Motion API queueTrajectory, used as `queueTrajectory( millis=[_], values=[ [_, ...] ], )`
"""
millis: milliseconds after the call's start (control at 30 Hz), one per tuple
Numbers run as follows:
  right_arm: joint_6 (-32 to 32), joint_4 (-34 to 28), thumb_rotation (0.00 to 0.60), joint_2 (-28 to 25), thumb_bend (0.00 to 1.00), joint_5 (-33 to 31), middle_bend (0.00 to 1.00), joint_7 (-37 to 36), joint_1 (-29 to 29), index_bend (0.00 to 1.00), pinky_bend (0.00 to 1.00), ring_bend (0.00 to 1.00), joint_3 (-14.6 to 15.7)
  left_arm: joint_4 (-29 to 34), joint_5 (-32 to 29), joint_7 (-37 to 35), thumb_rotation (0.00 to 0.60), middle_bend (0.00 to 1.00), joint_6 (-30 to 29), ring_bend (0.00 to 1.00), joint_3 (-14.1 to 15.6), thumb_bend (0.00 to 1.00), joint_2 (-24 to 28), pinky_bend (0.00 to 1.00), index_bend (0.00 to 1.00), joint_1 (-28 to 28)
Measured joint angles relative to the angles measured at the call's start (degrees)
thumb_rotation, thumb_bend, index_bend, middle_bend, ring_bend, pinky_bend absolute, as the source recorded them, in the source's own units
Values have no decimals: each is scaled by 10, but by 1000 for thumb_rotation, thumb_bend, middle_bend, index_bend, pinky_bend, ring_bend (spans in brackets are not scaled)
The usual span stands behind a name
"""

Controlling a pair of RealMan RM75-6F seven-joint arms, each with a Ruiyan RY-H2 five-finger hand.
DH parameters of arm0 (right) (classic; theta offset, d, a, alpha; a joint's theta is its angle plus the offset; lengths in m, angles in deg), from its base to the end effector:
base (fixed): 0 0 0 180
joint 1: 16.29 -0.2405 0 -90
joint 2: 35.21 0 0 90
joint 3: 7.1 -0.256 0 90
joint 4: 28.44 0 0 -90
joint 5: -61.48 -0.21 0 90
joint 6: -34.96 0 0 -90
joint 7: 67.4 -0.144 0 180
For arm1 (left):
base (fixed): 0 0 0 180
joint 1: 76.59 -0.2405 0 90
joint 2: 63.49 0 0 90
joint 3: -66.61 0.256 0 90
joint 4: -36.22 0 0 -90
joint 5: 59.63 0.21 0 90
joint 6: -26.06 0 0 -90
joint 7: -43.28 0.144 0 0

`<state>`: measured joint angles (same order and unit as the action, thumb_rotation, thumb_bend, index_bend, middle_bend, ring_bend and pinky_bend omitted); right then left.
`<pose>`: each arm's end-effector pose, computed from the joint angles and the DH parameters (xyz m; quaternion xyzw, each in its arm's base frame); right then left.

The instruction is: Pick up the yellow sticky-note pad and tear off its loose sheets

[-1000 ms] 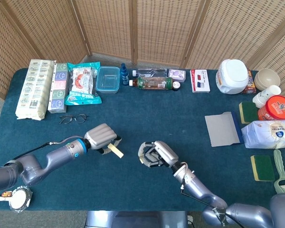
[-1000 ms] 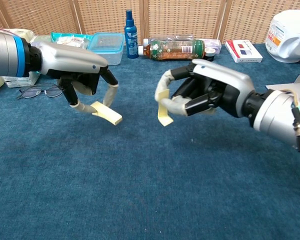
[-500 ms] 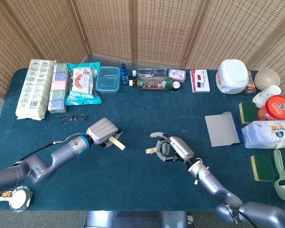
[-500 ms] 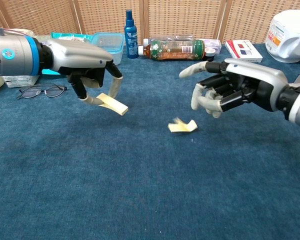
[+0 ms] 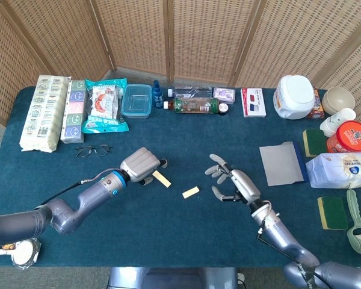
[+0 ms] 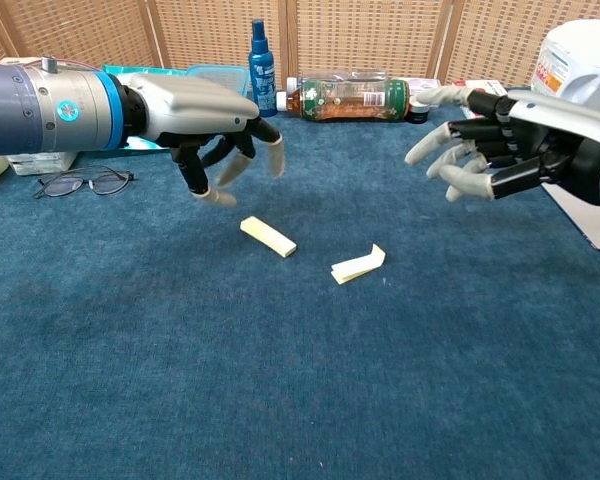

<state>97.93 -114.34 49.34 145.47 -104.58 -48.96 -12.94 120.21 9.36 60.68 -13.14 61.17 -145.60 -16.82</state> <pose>-0.1795 -0.2989 0.0098 0.5542 -0.6026 0.5408 0.1930 -0.0829 0.3698 -0.0193 -0.8751 -0.2318 -0.2921 0.3084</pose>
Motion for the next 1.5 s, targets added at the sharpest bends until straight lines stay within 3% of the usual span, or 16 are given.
queueTrajectory(
  millis=[100, 367, 600, 833, 1033, 1167, 1300, 1500],
  values=[
    [6, -4, 600, -4, 470, -2, 338, 3, 5, 56, 421, 316, -3, 15, -11, 7, 600, 359, -10, 390, 0, 247, 8, 559, 167, -5],
    [19, -6, 600, -11, 470, -8, 336, 42, 15, 80, 363, 277, -6, 76, -19, -4, 600, 351, -73, 372, 8, 241, 54, 511, 164, -56],
    [38, -13, 600, -23, 470, -24, 336, 122, 31, 114, 350, 264, -10, 141, -11, -3, 600, 351, -184, 371, 39, 241, 114, 500, 164, -144],
    [65, -31, 600, -39, 470, -48, 334, 249, 58, 176, 324, 233, -2, 188, 12, -17, 600, 351, -334, 371, 85, 241, 167, 498, 164, -275],
    [124, -64, 600, -58, 470, -68, 327, 380, 107, 216, 293, 215, 14, 185, 44, -39, 600, 352, -452, 371, 130, 241, 192, 495, 170, -395],
    [174, -90, 600, -72, 470, -67, 314, 437, 143, 234, 255, 189, 27, 173, 64, -69, 600, 352, -500, 371, 151, 241, 199, 491, 171, -456],
    [200, -112, 600, -82, 470, -57, 294, 476, 168, 236, 197, 150, 41, 157, 96, -97, 600, 352, -541, 371, 162, 241, 201, 483, 177, -505],
    [242, -140, 600, -93, 470, -33, 292, 495, 205, 247, 191, 141, 56, 141, 128, -119, 600, 351, -570, 371, 161, 241, 193, 465, 185, -542]
  ],
)
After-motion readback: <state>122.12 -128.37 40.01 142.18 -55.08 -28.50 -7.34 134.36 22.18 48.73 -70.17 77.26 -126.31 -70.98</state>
